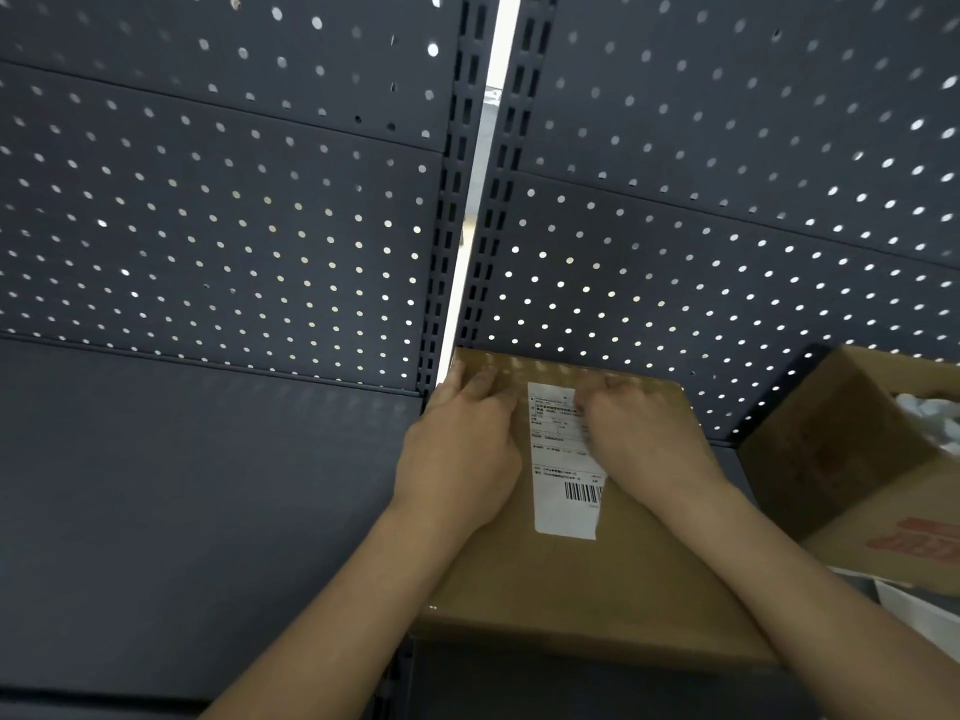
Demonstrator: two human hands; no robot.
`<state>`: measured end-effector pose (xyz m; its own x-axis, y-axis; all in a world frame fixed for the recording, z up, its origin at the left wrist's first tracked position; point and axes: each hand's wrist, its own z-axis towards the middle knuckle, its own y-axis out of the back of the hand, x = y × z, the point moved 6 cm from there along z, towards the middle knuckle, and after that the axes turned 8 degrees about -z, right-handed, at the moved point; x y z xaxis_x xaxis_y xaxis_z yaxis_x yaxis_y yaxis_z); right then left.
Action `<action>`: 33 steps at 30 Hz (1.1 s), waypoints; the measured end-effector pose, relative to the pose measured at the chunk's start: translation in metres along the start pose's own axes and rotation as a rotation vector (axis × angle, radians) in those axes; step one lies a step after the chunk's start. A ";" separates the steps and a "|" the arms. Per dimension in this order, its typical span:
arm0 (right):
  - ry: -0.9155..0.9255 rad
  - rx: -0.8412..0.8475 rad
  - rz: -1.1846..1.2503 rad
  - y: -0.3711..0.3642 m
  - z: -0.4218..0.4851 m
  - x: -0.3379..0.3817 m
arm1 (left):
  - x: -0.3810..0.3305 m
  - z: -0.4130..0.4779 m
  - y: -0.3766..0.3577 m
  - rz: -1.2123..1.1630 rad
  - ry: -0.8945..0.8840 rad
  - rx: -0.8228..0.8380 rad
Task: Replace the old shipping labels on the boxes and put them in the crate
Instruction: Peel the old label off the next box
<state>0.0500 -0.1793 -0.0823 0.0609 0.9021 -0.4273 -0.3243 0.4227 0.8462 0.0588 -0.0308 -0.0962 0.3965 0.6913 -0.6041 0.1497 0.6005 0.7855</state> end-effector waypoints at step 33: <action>-0.121 0.053 0.208 -0.001 -0.007 -0.010 | 0.001 0.000 -0.001 -0.019 -0.003 0.002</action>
<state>0.0435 -0.1891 -0.0810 0.1115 0.9727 -0.2037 -0.2919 0.2280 0.9289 0.0593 -0.0304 -0.0975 0.3965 0.6782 -0.6188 0.1595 0.6129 0.7739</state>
